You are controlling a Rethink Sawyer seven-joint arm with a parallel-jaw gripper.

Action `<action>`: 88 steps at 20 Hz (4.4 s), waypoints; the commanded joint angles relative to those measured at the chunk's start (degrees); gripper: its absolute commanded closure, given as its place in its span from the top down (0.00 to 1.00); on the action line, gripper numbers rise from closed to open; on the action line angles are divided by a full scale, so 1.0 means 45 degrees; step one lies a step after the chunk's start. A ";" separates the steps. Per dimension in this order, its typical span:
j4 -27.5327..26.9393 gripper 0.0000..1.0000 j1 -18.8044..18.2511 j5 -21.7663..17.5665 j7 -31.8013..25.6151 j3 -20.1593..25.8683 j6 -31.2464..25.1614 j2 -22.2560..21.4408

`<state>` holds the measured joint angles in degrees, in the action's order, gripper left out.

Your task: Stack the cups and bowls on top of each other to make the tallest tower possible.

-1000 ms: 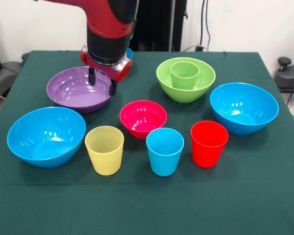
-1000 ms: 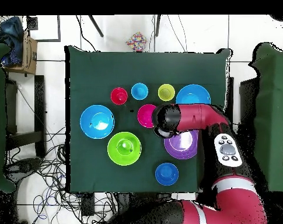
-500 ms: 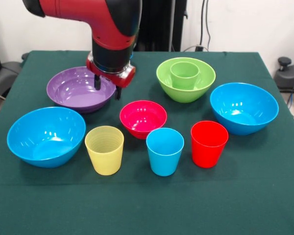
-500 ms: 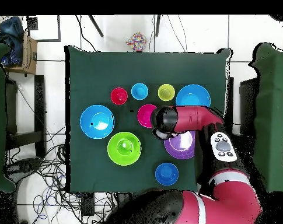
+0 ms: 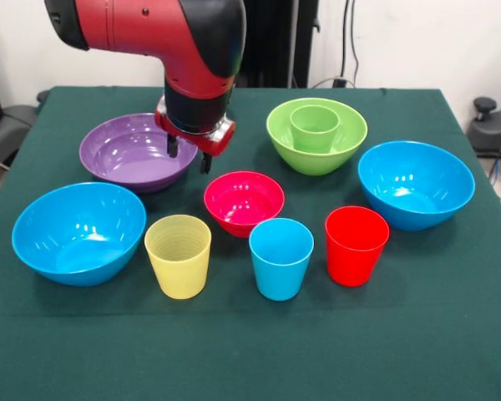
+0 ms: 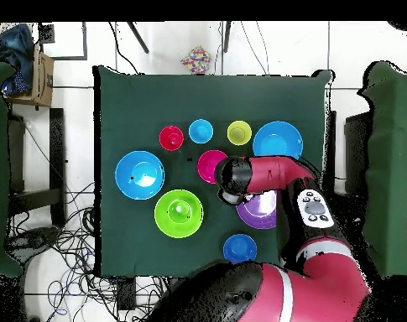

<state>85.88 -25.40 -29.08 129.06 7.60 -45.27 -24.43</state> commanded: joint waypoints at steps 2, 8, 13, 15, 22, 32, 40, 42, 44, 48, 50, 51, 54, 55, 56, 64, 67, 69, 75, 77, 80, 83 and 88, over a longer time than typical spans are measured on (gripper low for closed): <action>0.0218 1.00 0.0340 -0.0887 -0.0551 0.0325 0.1431 0.0566; -0.0136 1.00 0.0498 -0.0864 -0.0341 0.0101 0.1614 0.0903; -0.0244 1.00 0.0275 -0.0436 -0.0433 0.0146 0.1244 0.1118; -0.0439 1.00 0.0342 -0.0617 -0.0483 0.0071 0.1377 0.1164; -0.0063 1.00 0.0620 -0.0846 -0.0254 -0.0285 0.1736 0.0893; 0.0213 1.00 0.0734 -0.0809 -0.0362 -0.0483 0.2245 0.1004; 0.0049 0.00 0.0686 -0.1050 -0.0615 -0.0468 0.2918 0.0973; 0.0043 0.00 0.0610 -0.1006 -0.0803 -0.0378 0.2773 0.0976; 0.0079 0.00 0.0574 -0.1003 -0.0865 -0.0304 0.2851 0.0954; 0.0125 0.00 0.0894 -0.1013 -0.0402 -0.0559 0.3114 0.0836; 0.0172 0.00 0.0850 -0.0855 -0.0498 -0.0522 0.2856 0.0839; 0.0201 0.00 0.0899 -0.0831 -0.0432 -0.0580 0.2833 0.0815; 0.0179 0.00 0.1041 -0.0762 -0.0302 -0.0726 0.2714 0.0782; 0.0183 0.00 0.1085 -0.0717 -0.0268 -0.0771 0.2629 0.0775; 0.0163 0.00 0.1118 -0.0725 -0.0277 -0.0794 0.2633 0.0770; 0.0401 0.00 0.1402 -0.0143 -0.0491 -0.0932 0.1607 -0.0214; 0.0569 0.00 0.1395 0.0118 -0.0667 -0.0863 0.1147 -0.0673; 0.0537 0.00 0.1411 0.0237 -0.0759 -0.0840 0.0812 -0.0893; 0.0725 0.00 0.1409 0.0468 -0.1082 -0.0782 0.0215 -0.1483; 0.0717 0.00 0.1368 0.0500 -0.1270 -0.0728 0.0007 -0.1627; 0.0744 0.00 0.1352 0.0546 -0.1414 -0.0695 -0.0277 -0.1884; 0.0703 0.00 0.1369 0.0585 -0.1466 -0.0676 -0.0507 -0.2027; 0.0642 0.00 0.1453 0.0580 -0.1463 -0.0694 -0.0861 -0.2241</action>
<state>87.15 -20.37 -27.03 129.06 -0.19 -43.05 -33.37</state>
